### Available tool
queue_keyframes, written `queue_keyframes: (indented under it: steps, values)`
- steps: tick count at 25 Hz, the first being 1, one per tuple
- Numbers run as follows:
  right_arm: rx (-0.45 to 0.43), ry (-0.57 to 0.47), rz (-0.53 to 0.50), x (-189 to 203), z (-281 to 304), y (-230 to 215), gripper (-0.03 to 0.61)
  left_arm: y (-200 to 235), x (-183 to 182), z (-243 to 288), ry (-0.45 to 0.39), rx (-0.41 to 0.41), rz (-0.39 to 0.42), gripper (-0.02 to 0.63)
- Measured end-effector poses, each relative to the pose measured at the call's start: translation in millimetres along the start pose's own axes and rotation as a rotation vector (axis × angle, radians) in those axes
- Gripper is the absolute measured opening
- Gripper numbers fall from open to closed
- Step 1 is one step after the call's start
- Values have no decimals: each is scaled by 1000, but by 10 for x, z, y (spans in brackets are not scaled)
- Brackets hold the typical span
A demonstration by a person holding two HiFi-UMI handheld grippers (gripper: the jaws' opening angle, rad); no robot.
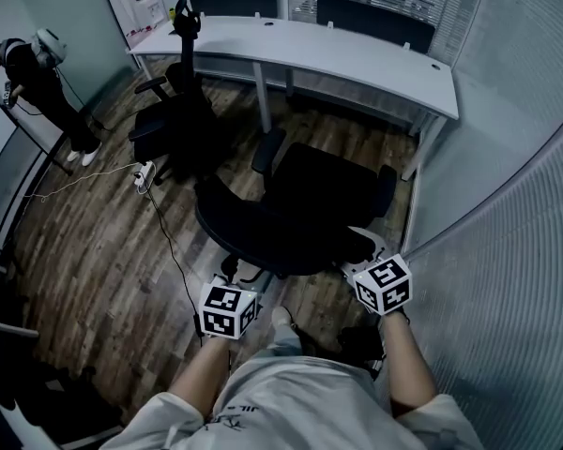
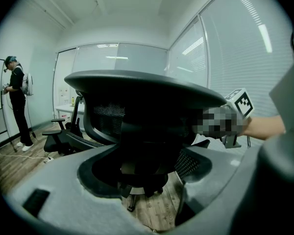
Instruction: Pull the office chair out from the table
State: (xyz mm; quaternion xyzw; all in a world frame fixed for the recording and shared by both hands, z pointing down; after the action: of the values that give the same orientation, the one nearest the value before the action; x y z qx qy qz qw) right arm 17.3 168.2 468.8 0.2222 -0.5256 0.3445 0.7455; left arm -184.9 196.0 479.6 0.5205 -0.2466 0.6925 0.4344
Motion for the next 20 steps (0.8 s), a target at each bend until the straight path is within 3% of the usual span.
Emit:
queue_keyframes:
  steps: [9, 20]
  values:
    - [-7, -8, -9, 50, -121, 237, 219, -59, 110, -259, -6, -11, 1, 325]
    - [-12, -16, 3, 25, -102, 227, 219, -56, 100, -263, -23, -19, -3, 327]
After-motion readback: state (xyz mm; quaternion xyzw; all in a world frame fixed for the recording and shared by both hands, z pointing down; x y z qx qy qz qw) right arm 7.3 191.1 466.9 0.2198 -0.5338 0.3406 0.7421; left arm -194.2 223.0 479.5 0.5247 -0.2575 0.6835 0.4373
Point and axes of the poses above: the fingertips, and each gripper's own axes: z forward along the fingers, y to its left, x out of its underside, the point moved 4 cm from there along -z, backward along the fingers, and after that the axes turned 3 degrees about -y, right-handed, at the moved point
